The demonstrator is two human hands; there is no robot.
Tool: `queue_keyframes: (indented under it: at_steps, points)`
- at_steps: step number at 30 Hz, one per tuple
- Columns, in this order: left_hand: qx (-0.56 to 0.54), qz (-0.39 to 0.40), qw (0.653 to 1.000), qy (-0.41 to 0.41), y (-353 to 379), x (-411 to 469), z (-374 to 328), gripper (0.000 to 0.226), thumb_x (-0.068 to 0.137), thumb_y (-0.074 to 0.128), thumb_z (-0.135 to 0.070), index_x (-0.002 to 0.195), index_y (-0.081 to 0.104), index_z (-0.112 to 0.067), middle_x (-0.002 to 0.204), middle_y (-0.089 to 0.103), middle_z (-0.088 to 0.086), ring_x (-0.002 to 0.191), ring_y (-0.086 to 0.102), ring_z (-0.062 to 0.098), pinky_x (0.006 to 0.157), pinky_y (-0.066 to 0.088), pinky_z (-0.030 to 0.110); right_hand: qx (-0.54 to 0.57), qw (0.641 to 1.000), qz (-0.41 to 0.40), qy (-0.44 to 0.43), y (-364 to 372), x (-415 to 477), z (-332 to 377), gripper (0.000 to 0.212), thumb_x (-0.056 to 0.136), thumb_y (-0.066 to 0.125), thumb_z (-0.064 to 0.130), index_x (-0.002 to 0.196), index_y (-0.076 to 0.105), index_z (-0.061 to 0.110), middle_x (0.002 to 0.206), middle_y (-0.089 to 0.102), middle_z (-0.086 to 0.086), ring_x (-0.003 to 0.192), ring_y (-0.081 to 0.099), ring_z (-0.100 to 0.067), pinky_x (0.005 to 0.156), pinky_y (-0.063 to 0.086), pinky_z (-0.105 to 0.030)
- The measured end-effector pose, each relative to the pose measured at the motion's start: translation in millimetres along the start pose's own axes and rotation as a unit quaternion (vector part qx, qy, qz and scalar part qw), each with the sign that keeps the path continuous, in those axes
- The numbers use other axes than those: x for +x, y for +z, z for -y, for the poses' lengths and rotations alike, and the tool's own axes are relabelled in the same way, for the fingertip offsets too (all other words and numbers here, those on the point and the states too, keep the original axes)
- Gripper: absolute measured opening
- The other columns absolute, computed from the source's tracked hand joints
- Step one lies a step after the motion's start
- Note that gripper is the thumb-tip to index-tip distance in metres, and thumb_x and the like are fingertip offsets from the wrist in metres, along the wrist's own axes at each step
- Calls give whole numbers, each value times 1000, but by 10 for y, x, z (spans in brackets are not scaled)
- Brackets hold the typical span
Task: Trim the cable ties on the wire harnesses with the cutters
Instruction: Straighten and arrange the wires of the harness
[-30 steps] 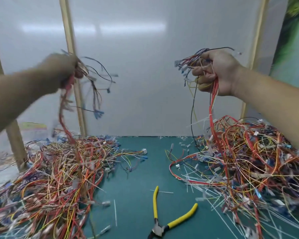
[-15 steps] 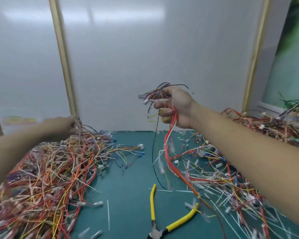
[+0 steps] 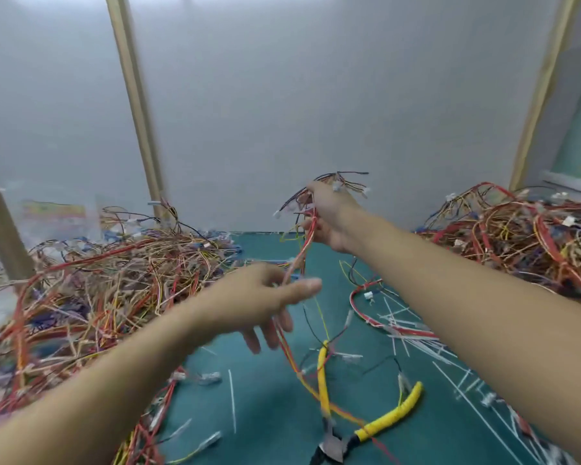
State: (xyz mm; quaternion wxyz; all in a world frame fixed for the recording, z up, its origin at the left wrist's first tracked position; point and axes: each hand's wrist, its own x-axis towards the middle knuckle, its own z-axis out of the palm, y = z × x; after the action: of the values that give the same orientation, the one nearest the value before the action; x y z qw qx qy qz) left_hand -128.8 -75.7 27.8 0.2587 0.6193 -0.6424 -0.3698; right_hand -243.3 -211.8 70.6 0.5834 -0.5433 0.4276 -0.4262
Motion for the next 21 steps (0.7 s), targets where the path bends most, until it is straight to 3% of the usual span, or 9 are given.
queue_keyframes:
  at_steps: [3, 5, 7, 9, 12, 14, 17, 19, 21]
  points:
    - [-86, -54, 995, 21, 209, 318, 308, 22, 100, 55, -23, 87, 60, -6, 56, 60, 4, 37, 54, 19, 35, 43, 23, -53, 998, 17, 10, -40, 6, -163, 23, 102, 46, 27, 80, 48, 19, 72, 49, -3, 57, 43, -17, 50, 45, -26]
    - [-158, -115, 981, 16, 199, 489, 395, 22, 102, 53, -18, 85, 60, -5, 56, 57, 3, 36, 49, 16, 35, 41, 21, -153, 988, 36, -12, -136, -82, -269, 24, 101, 50, 25, 79, 54, 19, 82, 55, -7, 63, 49, -19, 63, 55, -37]
    - [-229, -145, 963, 5, 224, 622, 415, 19, 102, 53, -17, 89, 59, -4, 63, 55, 7, 37, 50, 12, 37, 42, 20, -290, 954, 30, -74, -277, -209, -390, 25, 101, 53, 27, 86, 67, 13, 100, 67, -14, 76, 59, -26, 83, 54, -45]
    - [-314, -150, 937, -2, 277, 707, 380, 17, 101, 55, -18, 99, 58, -2, 68, 51, 8, 39, 52, 11, 40, 45, 20, -368, 918, 30, -144, -446, -419, -508, 31, 100, 54, 31, 103, 71, 5, 101, 72, -8, 90, 64, -23, 81, 47, -33]
    - [-432, -118, 894, 15, 352, 780, 272, 21, 103, 50, -12, 115, 52, 4, 72, 46, 8, 46, 59, 14, 50, 54, 24, -415, 889, 67, -179, -690, -843, -711, 24, 98, 55, 39, 102, 73, 25, 82, 66, 31, 78, 59, 10, 70, 40, -12]
    - [-474, -111, 873, 31, 359, 806, 183, 18, 103, 46, -7, 114, 49, 7, 75, 51, 12, 52, 66, 17, 57, 59, 27, -420, 891, 68, -161, -799, -1054, -840, 25, 92, 54, 50, 92, 71, 32, 82, 67, 26, 81, 59, 10, 74, 42, -17]
    - [-506, -116, 854, 23, 308, 788, 86, 17, 102, 46, -10, 103, 52, 6, 87, 59, 19, 63, 71, 23, 61, 61, 29, -425, 889, 13, -171, -891, -1244, -923, 38, 82, 50, 63, 104, 67, 39, 110, 61, 21, 102, 56, 5, 90, 46, -25]
    - [-524, -121, 843, 22, 271, 747, 53, 20, 102, 47, -16, 101, 56, 2, 91, 64, 19, 69, 73, 25, 65, 62, 32, -401, 897, 5, -186, -911, -1315, -902, 46, 79, 50, 69, 111, 64, 39, 113, 59, 20, 99, 59, 3, 89, 49, -25]
    - [-517, -118, 847, 30, 267, 710, 50, 24, 102, 49, -25, 105, 58, -3, 91, 68, 16, 70, 73, 25, 63, 62, 36, -444, 870, 27, -211, -908, -1356, -910, 49, 77, 52, 71, 113, 59, 40, 108, 59, 21, 96, 59, 4, 86, 48, -22]
